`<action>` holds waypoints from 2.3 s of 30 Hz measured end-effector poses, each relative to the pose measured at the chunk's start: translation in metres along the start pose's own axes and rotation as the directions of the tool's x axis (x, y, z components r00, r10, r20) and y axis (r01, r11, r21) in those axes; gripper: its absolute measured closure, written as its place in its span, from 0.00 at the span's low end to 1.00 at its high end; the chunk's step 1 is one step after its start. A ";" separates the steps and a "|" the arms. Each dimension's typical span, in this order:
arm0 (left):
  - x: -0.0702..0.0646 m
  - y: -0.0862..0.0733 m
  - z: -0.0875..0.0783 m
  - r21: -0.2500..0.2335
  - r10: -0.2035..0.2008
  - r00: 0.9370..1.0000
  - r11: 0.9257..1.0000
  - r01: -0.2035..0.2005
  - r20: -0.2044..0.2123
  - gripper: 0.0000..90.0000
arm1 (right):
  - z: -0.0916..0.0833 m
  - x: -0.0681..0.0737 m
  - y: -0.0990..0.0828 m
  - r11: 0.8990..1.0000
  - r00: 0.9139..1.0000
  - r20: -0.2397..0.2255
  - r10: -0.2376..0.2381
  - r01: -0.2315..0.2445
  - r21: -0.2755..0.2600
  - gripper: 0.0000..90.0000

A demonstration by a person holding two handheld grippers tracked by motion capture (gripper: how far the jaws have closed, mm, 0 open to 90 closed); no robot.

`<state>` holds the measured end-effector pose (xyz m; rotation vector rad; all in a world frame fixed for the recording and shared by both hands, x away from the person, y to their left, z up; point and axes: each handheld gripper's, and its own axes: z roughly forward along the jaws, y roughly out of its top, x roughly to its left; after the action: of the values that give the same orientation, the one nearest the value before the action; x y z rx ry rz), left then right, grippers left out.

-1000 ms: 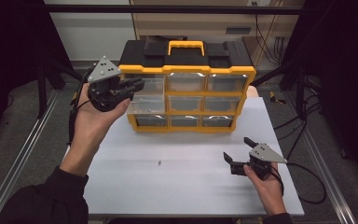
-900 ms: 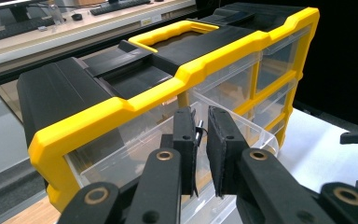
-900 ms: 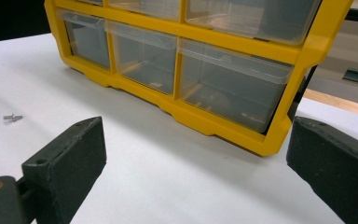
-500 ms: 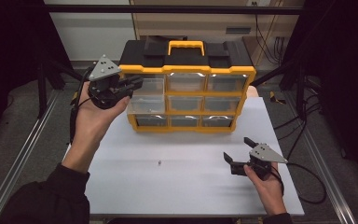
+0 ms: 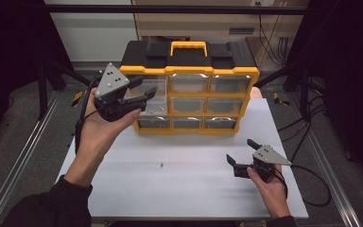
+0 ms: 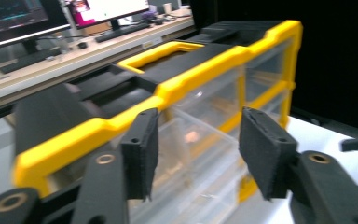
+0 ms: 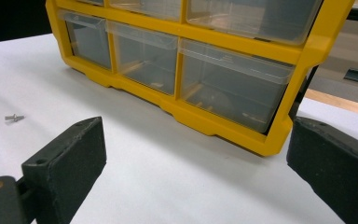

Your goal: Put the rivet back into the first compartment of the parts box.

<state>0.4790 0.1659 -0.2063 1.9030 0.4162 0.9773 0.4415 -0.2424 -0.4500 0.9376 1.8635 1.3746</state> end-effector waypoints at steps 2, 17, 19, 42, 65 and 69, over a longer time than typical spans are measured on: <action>-0.008 0.001 0.000 -0.004 0.019 1.000 1.000 -0.019 0.018 0.48 | 0.000 0.000 0.000 1.000 1.000 0.000 -0.002 0.002 0.002 0.05; -0.074 -0.011 0.009 -0.023 0.071 0.988 0.997 -0.068 0.135 0.39 | 0.000 0.000 0.000 1.000 1.000 0.002 0.002 -0.002 0.006 0.05; -0.080 -0.015 0.013 -0.016 0.072 0.986 0.997 -0.071 0.150 0.38 | 0.000 0.000 0.000 1.000 1.000 -0.001 0.000 0.000 0.002 0.05; -0.115 -0.070 0.059 0.079 0.053 0.962 0.994 -0.076 0.270 0.27 | 0.000 -0.001 0.000 1.000 1.000 0.003 0.000 0.000 0.008 0.05; -0.144 -0.109 0.067 0.246 -0.252 0.919 0.952 0.180 0.302 0.08 | 0.000 -0.001 0.000 1.000 1.000 0.004 -0.004 0.004 0.008 0.05; -0.144 -0.116 0.068 0.276 -0.266 0.917 0.943 0.184 0.297 0.08 | 0.000 -0.001 0.000 1.000 1.000 0.004 -0.003 0.003 0.007 0.05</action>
<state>0.4537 0.0948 -0.3882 2.1347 0.5617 0.4554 0.4415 -0.2431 -0.4500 0.9405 1.8673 1.3643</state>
